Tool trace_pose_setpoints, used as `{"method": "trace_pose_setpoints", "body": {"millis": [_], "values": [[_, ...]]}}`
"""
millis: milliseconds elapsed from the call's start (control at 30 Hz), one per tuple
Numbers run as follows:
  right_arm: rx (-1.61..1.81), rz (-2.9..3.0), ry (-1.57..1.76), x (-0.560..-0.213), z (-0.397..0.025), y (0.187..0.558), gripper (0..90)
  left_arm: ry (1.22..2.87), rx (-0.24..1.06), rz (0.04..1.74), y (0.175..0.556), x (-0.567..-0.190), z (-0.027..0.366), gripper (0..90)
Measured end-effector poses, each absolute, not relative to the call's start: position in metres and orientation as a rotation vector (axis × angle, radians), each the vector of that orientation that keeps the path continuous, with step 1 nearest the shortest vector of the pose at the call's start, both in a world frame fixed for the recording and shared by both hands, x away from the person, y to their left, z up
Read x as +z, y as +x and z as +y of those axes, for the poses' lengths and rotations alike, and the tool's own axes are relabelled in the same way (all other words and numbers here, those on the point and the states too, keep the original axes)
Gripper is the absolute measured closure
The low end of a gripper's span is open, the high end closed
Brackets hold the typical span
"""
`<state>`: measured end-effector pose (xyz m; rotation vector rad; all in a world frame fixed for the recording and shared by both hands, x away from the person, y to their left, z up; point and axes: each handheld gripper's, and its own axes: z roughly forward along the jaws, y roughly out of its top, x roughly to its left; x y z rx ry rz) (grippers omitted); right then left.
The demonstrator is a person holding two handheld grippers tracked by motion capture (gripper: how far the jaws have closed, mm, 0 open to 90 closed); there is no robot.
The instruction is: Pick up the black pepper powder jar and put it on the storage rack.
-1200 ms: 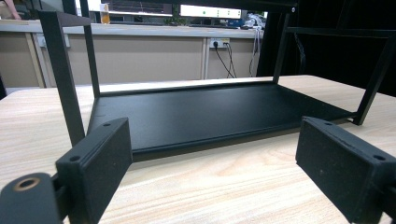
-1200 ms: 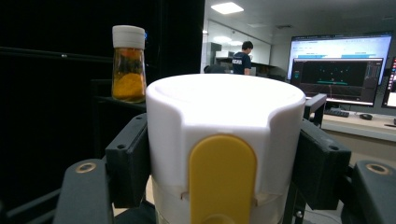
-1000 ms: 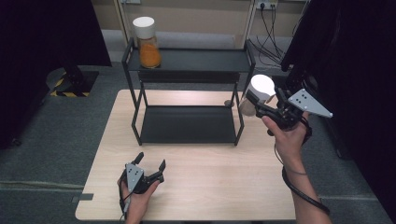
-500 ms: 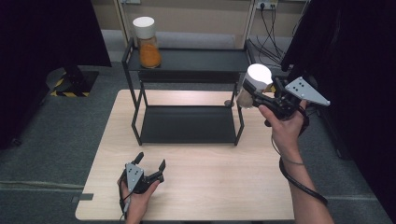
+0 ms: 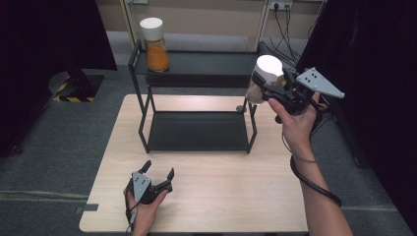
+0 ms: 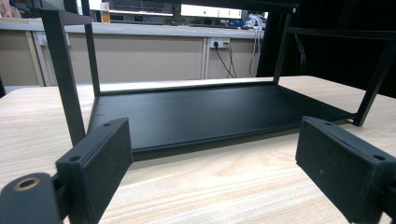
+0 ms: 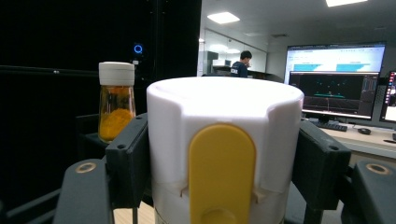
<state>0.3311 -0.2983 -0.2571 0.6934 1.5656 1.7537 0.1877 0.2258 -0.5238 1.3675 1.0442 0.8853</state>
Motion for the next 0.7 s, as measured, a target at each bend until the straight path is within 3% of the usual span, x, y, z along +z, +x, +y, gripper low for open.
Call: {"method": "trace_pose_setpoints", "body": {"millis": [700], "values": [[1.750, 1.541, 0.732, -0.220, -0.273, 0.361, 31.0, 1.360, 0.881, 1.046, 0.188, -0.525, 0.227, 10.2]]}}
